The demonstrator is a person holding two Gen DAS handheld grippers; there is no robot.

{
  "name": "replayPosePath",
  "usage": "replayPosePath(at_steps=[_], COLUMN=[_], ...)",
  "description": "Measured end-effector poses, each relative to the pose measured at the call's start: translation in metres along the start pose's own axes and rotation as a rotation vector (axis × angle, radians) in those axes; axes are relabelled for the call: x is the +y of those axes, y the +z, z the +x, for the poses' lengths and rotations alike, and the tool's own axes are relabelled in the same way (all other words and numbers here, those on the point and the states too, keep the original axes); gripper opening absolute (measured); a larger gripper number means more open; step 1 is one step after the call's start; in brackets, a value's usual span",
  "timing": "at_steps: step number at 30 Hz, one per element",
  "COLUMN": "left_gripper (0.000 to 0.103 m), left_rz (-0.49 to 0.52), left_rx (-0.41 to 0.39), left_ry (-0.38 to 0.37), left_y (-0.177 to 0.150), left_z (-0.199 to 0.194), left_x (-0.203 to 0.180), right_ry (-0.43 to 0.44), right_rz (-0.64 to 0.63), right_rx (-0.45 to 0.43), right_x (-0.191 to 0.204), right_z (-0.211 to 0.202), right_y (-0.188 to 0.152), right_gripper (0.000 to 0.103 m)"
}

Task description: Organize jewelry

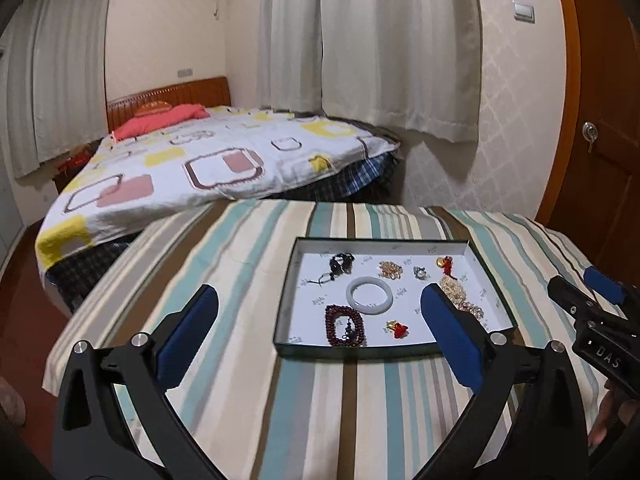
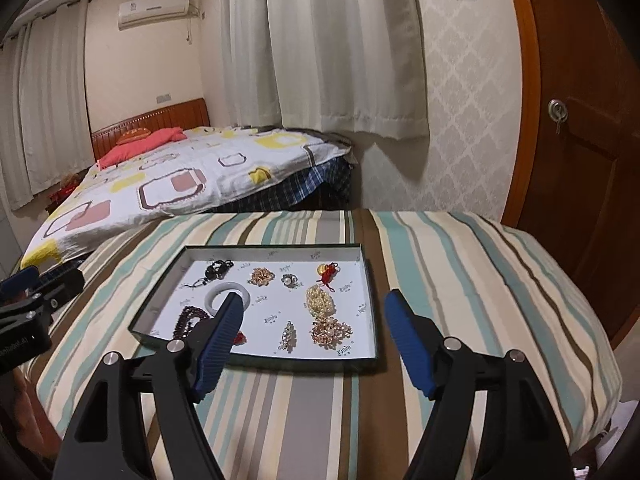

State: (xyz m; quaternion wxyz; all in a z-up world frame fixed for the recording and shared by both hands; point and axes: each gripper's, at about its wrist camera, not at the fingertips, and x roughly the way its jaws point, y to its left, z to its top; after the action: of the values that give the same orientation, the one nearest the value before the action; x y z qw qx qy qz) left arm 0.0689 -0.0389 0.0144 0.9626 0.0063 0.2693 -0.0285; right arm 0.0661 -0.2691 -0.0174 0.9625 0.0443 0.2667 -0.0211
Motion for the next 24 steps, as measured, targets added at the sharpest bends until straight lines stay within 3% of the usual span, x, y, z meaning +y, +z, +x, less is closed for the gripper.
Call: replayPosePath(at_steps=[12,24], left_gripper=[0.099,0.099], left_rz=[-0.040,-0.027], left_rx=[-0.052,-0.101], left_ry=[-0.007,-0.009], left_y=[0.003,0.001], left_z=[-0.060,-0.088], left_x=[0.018,0.019], right_ry=[-0.008,-0.004], right_rz=[-0.032,-0.036], right_rx=[-0.080,-0.120], right_x=[0.006,0.008], right_z=[-0.061,-0.085], right_y=[0.000,-0.004], right_gripper=[0.073,0.073])
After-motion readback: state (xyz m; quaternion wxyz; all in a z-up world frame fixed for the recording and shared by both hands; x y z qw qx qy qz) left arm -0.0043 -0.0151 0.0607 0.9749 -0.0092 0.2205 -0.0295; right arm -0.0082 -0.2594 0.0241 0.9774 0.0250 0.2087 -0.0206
